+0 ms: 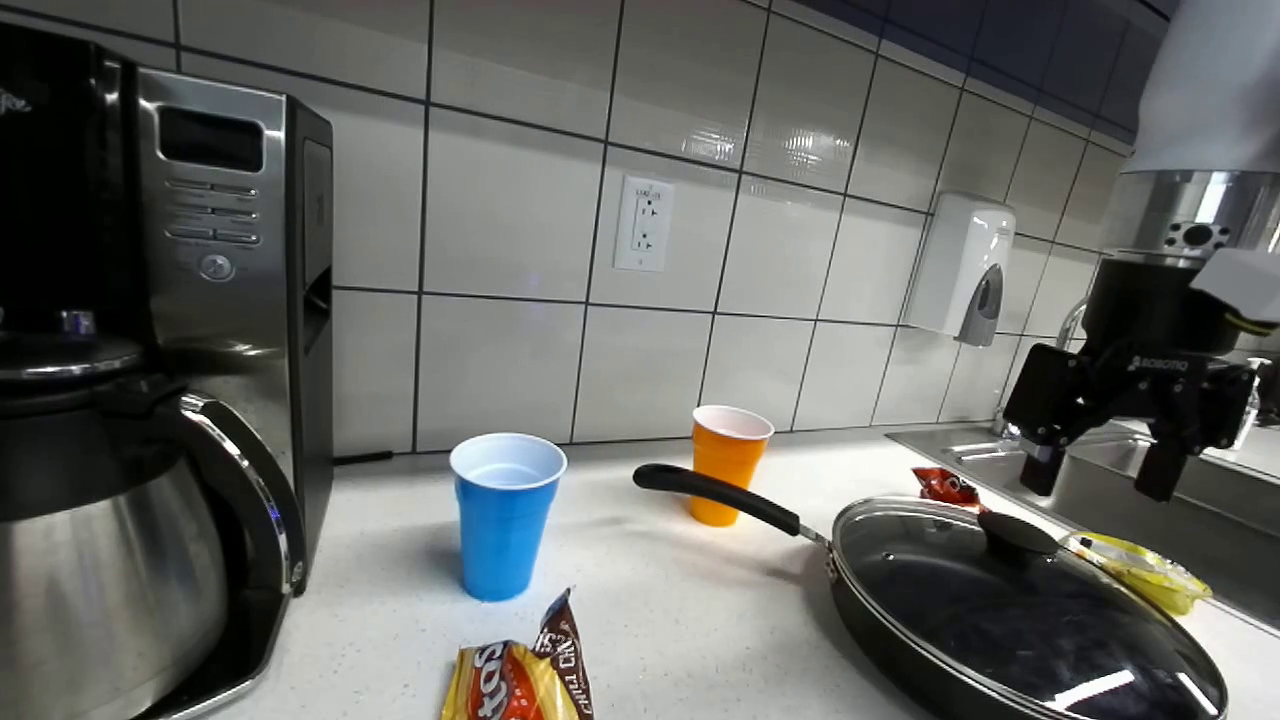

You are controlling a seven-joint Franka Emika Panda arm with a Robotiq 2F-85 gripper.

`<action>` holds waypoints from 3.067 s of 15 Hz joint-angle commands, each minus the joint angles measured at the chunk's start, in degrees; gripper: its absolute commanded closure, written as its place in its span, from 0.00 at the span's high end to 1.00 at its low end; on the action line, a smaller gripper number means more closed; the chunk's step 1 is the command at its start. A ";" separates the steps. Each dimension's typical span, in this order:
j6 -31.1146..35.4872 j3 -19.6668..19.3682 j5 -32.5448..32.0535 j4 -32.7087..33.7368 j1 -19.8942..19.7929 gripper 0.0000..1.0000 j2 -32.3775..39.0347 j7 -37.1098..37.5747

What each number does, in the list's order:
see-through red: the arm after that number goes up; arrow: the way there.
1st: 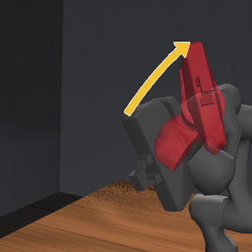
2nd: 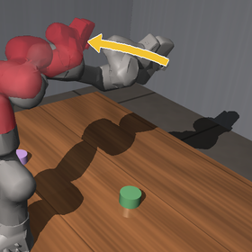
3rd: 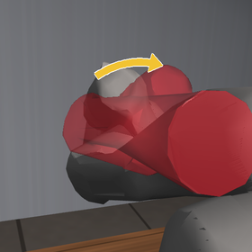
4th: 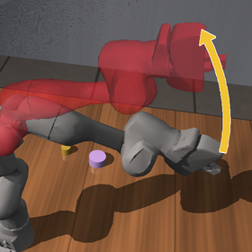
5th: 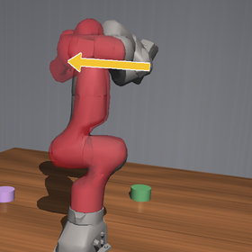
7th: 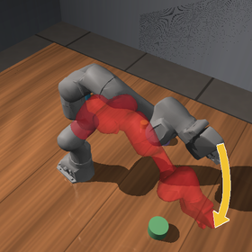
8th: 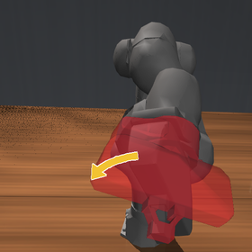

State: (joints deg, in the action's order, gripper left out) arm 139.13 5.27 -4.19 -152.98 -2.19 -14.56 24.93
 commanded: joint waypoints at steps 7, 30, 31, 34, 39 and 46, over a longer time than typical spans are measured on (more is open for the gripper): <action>9.37 -3.32 -1.26 0.71 -1.08 1.00 7.68 -2.23; 12.39 -5.68 -0.90 5.49 0.15 1.00 17.27 -2.40; 12.37 -5.82 -0.82 5.86 0.29 1.00 17.73 -2.44; 12.09 -5.92 -0.72 6.53 0.80 1.00 18.36 -2.49; 11.61 -5.73 -1.03 6.32 1.91 1.00 17.41 -2.37; 11.73 -6.12 -1.89 6.32 2.11 0.58 17.38 -1.80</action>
State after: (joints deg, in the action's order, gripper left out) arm 151.23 -0.04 -4.48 -147.11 -0.48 3.26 23.14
